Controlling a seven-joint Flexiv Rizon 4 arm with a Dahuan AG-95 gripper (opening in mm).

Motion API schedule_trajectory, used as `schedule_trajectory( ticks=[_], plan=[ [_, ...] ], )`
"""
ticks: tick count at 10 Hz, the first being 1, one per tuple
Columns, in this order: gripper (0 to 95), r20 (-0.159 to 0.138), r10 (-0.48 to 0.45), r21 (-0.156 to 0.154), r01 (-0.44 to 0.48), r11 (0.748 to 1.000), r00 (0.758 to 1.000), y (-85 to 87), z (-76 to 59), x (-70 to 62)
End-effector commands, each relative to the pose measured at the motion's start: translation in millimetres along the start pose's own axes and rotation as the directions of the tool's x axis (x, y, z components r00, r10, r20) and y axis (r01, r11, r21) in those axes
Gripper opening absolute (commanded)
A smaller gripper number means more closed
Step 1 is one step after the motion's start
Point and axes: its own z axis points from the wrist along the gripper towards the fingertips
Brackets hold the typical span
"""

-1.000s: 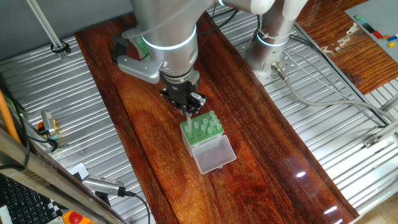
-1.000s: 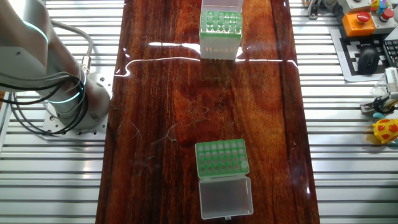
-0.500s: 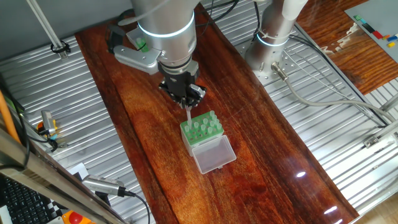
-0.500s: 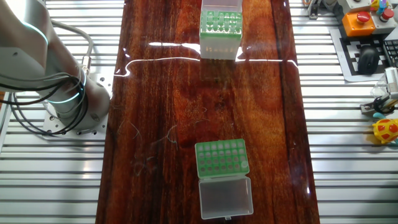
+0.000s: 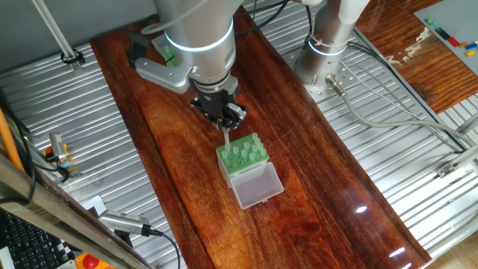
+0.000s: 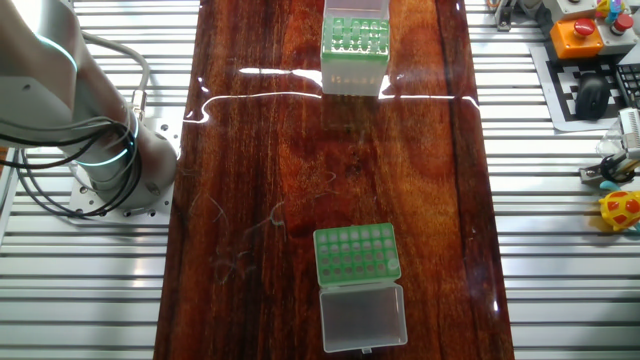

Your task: Transfer all large pipette tips from one holder to another

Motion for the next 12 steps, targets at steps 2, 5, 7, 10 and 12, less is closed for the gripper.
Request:
schedule_trajectory(
  ticks=[2, 5, 7, 10, 12],
  plan=[
    [0.0, 0.041, 0.017, 0.031, -0.018, 0.999, 0.999, -14.3, -0.8, 8.6],
    [0.0, 0.034, -0.108, 0.032, 0.107, 0.994, 0.994, -77.1, -6.2, 35.3],
    [0.0, 0.034, -0.137, 0.013, 0.136, 0.991, 0.990, -91.2, -5.8, 44.5],
    [0.0, 0.040, -0.019, 0.019, 0.018, 1.000, 0.999, -91.2, -5.8, 44.5],
    [0.0, 0.049, -0.019, 0.043, 0.017, 0.999, 0.999, -100.4, -7.0, 49.7]
  ],
)
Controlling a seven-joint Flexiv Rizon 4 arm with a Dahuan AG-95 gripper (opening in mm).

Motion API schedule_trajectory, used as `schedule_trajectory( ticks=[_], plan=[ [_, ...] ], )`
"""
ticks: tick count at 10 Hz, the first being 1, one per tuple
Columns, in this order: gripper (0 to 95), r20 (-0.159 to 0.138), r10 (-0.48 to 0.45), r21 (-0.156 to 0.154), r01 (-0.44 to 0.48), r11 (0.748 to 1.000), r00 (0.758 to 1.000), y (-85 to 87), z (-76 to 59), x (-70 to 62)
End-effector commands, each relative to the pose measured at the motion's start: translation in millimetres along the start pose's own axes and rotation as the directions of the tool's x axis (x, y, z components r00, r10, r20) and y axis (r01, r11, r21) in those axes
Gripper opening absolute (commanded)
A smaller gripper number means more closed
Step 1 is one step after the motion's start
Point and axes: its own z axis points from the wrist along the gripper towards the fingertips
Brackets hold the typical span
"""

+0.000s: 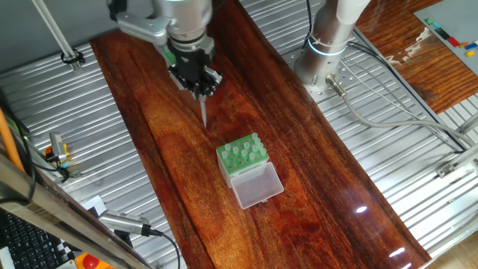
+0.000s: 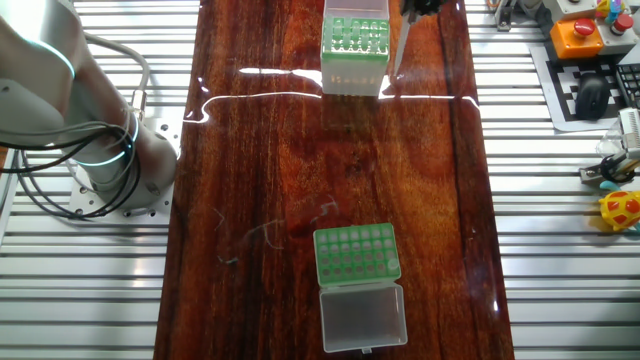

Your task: Transfer all large pipette tips from one holder to another

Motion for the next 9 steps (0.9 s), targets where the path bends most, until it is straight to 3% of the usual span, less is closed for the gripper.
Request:
schedule_trajectory(
  ticks=[1, 2, 3, 4, 6, 9],
  plan=[
    [0.0, 0.008, 0.061, 0.035, -0.062, 0.997, 0.998, -26.9, -3.2, 22.3],
    [0.0, 0.004, 0.012, 0.033, -0.012, 0.999, 1.000, -60.2, -5.5, 47.3],
    [0.0, 0.000, -0.024, 0.031, 0.024, 0.999, 1.000, -79.7, -6.6, 63.6],
    [0.0, -0.010, -0.049, 0.020, 0.049, 0.999, 0.999, -87.5, -7.3, 74.2],
    [0.0, -0.010, -0.014, 0.019, 0.014, 1.000, 1.000, -87.5, -7.3, 74.2],
    [0.0, -0.011, 0.108, 0.065, -0.107, 0.992, 0.994, -87.5, -7.3, 74.2]
  ],
)
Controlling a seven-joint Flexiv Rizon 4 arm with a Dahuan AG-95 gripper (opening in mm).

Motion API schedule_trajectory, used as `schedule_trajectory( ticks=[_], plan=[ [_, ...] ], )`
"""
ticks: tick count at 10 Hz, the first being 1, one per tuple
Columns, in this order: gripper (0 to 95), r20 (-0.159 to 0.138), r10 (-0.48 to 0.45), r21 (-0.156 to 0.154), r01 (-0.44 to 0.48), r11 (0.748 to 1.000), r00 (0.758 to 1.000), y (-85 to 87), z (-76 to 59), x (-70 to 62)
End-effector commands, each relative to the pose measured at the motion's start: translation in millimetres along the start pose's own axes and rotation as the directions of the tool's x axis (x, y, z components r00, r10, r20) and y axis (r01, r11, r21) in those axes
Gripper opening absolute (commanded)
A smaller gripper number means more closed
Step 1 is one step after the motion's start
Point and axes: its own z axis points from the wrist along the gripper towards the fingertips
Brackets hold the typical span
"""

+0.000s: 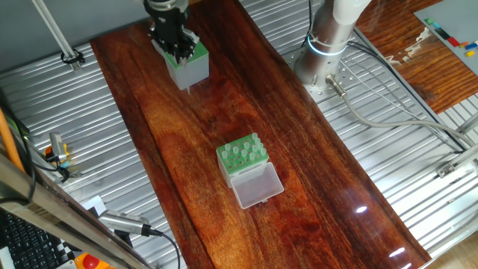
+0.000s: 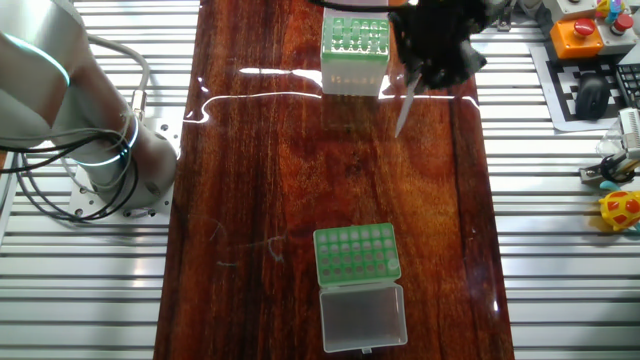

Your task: Transfer all large pipette tips from one holder to another

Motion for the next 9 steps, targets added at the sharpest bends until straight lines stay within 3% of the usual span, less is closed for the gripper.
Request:
schedule_trajectory(
  ticks=[1, 2, 4, 6, 9],
  plan=[
    [0.0, 0.009, 0.142, 0.050, -0.143, 0.989, 0.990, -2.7, -0.7, 4.4],
    [0.0, -0.005, 0.115, 0.067, -0.114, 0.991, 0.993, -20.8, -3.7, 19.3],
    [0.0, 0.001, 0.039, 0.052, -0.039, 0.998, 0.999, -63.7, -7.2, 54.2],
    [0.0, -0.007, 0.010, 0.025, -0.009, 1.000, 1.000, -71.4, -7.8, 63.0],
    [0.0, -0.002, 0.121, 0.044, -0.120, 0.992, 0.993, -71.4, -7.8, 63.0]
  ],
)
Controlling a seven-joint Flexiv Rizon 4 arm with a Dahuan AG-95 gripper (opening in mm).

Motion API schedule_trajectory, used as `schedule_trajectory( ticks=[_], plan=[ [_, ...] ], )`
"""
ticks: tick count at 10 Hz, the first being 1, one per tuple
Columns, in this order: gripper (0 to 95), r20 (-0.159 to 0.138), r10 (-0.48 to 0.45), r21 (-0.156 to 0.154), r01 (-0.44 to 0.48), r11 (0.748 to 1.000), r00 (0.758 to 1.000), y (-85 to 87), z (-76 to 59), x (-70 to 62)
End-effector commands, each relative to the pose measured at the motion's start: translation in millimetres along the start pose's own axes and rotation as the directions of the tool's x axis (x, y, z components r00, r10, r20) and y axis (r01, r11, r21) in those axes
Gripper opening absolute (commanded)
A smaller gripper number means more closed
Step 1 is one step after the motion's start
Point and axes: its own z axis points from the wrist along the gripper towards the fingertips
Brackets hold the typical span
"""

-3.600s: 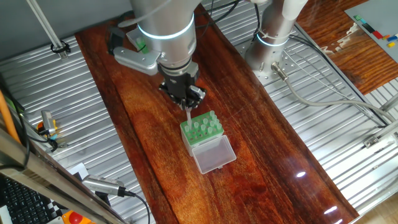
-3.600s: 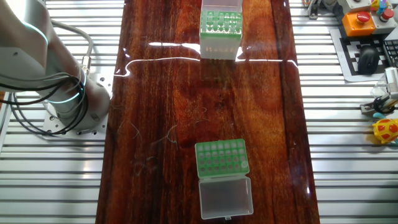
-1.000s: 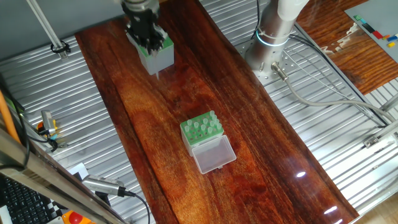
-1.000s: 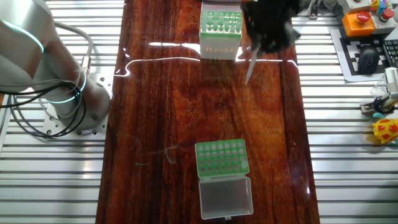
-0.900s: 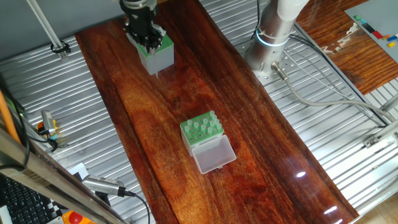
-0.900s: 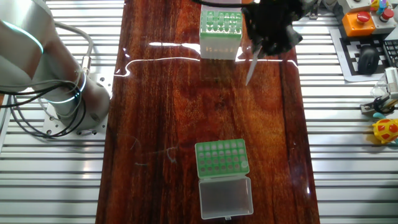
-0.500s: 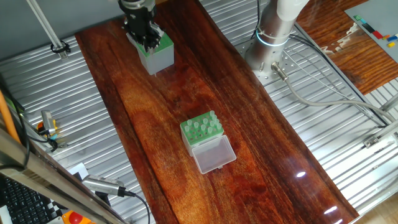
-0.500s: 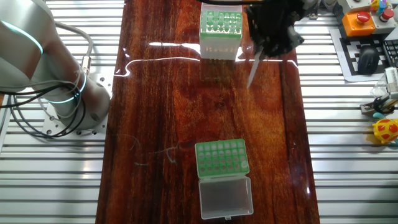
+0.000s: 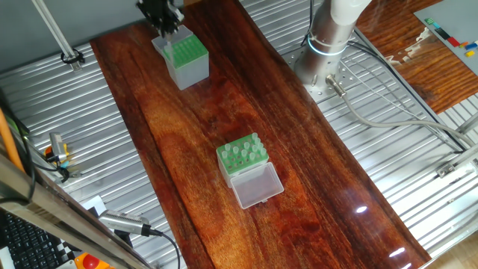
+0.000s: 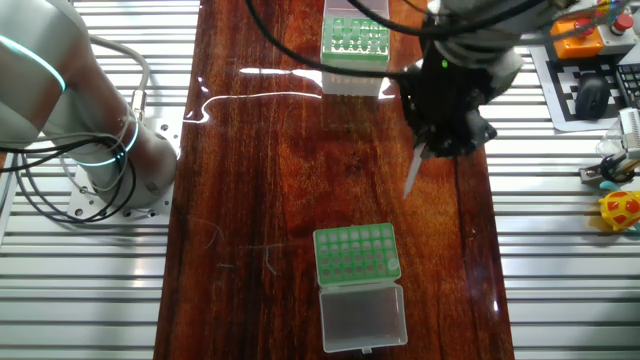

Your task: Transfer all large pipette tips from one holder to another

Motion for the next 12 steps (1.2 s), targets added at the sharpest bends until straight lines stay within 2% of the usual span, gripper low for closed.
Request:
schedule_trajectory(
  ticks=[1, 3, 4, 5, 6, 8, 9, 12],
  plan=[
    [0.0, -0.002, 0.053, -0.019, -0.053, 0.998, 0.999, 0.1, -0.8, -0.1],
    [0.0, -0.004, 0.057, -0.001, -0.057, 0.998, 0.998, -6.4, -3.3, 3.9],
    [0.0, 0.000, 0.038, -0.004, -0.038, 0.999, 0.999, -19.8, -7.1, 12.3],
    [0.0, 0.003, 0.013, -0.010, -0.013, 1.000, 1.000, -42.4, -9.8, 26.5],
    [0.0, 0.006, 0.005, -0.014, -0.005, 1.000, 1.000, -52.4, -9.6, 33.7],
    [0.0, 0.011, 0.007, -0.023, -0.007, 1.000, 1.000, -56.0, -9.5, 36.6],
    [0.0, 0.014, 0.046, -0.026, -0.045, 0.999, 0.999, -56.0, -9.5, 36.6],
    [0.0, 0.013, 0.093, -0.013, -0.093, 0.996, 0.996, -56.0, -9.5, 36.6]
  ],
)
